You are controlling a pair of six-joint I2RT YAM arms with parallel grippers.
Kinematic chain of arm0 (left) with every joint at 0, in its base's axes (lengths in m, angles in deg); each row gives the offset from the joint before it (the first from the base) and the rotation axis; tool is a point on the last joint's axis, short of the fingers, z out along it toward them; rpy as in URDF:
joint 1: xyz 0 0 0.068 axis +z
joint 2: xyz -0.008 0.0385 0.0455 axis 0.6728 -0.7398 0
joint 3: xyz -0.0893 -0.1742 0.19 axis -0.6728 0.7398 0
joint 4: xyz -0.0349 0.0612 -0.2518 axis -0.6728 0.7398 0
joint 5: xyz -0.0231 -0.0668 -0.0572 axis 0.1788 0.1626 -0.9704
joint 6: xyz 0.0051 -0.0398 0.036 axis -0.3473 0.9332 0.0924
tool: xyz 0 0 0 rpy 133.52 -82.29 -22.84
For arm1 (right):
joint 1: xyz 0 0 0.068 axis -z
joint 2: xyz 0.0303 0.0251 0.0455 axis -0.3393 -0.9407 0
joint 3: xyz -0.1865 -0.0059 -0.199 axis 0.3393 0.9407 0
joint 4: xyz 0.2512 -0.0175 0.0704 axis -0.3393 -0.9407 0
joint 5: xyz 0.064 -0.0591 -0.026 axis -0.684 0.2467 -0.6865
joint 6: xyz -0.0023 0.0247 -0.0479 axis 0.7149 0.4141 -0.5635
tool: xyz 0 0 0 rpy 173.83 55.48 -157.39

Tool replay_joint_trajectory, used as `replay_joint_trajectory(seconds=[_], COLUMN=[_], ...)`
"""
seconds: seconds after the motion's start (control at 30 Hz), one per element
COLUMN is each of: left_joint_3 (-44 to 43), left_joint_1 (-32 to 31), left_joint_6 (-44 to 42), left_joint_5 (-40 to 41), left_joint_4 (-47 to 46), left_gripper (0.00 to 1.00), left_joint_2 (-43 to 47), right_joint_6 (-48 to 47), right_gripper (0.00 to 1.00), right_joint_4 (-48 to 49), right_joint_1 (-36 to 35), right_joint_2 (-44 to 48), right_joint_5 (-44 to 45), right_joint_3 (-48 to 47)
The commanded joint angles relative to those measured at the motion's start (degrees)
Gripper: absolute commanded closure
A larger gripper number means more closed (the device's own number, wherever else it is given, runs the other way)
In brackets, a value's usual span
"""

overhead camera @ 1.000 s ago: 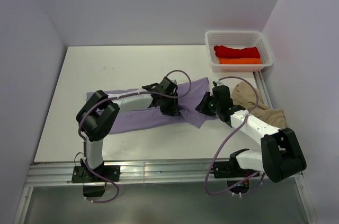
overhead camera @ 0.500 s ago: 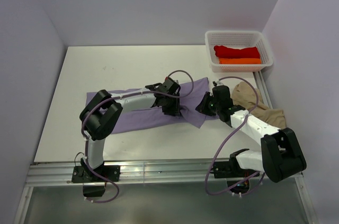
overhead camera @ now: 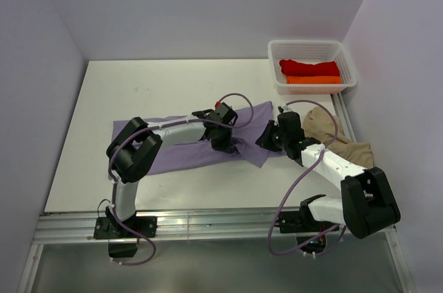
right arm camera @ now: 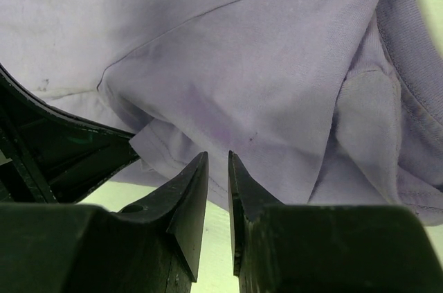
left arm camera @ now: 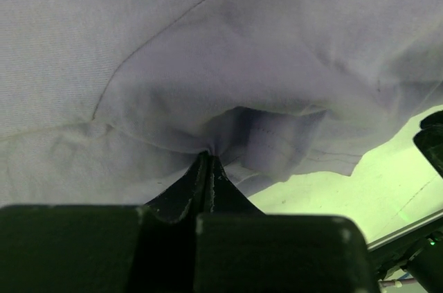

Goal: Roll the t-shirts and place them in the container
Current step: Fold the tshirt

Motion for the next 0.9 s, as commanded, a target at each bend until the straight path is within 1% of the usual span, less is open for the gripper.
replay_joint_trajectory(seconds=[0.0, 0.33, 0.57, 0.7, 0.87], left_joint_3=[-1.3, -2.0, -1.0, -0.8, -0.4], left_joint_1=[-0.4, -0.4, -0.4, -0.3, 0.1], left_joint_6=[-0.2, -1.6, -2.2, -2.4, -3.0], left_joint_5=[1.5, 2.2, 1.4, 1.1, 0.2], left_joint_4=[2.1, 6.4, 7.5, 8.3, 8.8], left_gripper=[1.0, 1.0, 1.0, 1.0, 1.0], left_joint_2=[2.5, 5.2, 7.3, 8.2, 9.2], right_joint_6=[0.3, 0.4, -0.1, -0.3, -0.4], right_gripper=[0.75, 0.75, 0.75, 0.74, 0.7], right_joint_4=[2.3, 2.1, 0.7, 0.2, -1.1], right_joint_1=[-0.2, -0.2, -0.2, -0.2, -0.2], right_joint_2=[0.4, -0.6, -2.7, -2.7, -2.8], right_joint_5=[0.3, 0.9, 1.0, 1.4, 0.9], right_joint_3=[-1.3, -1.2, -2.4, -2.2, -2.4])
